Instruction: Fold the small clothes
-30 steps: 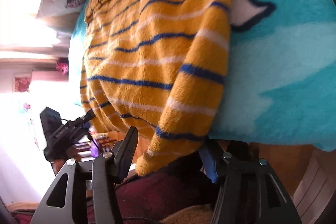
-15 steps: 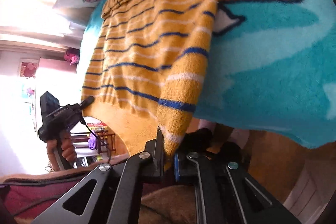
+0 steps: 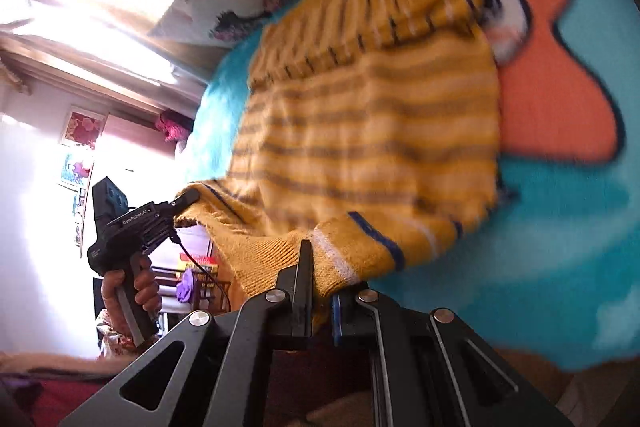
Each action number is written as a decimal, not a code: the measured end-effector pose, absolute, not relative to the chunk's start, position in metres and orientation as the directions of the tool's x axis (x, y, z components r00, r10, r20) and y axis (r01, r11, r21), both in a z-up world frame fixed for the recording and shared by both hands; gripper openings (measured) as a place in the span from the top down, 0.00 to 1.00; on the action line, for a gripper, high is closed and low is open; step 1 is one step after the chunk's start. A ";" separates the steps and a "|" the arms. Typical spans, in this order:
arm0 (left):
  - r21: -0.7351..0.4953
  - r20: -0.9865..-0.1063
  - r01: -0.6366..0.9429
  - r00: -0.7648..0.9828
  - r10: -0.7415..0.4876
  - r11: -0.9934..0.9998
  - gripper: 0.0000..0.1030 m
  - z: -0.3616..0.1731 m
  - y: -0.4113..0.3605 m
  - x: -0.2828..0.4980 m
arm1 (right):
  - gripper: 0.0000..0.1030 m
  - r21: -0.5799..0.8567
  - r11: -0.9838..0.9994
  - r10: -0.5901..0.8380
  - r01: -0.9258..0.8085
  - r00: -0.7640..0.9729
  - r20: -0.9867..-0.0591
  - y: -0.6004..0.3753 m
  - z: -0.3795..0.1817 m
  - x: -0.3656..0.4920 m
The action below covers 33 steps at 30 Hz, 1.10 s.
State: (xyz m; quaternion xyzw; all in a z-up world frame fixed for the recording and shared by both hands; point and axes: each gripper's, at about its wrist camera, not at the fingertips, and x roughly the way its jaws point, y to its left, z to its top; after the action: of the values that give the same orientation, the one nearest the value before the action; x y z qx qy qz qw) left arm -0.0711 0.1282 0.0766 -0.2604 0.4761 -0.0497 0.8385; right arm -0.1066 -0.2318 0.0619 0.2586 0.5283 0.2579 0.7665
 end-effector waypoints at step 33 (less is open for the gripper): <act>-0.483 -0.819 -0.093 0.399 -0.412 0.870 0.76 0.018 0.079 0.247 | 0.68 0.711 0.640 0.494 0.291 0.552 -0.672 -0.303 0.016 0.177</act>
State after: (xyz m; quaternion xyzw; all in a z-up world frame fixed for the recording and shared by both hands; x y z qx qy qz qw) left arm 0.2467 0.0785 0.0177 -0.2345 0.5389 -0.0992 0.8030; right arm 0.1765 -0.3034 0.0164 0.4189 0.4690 0.0655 0.7748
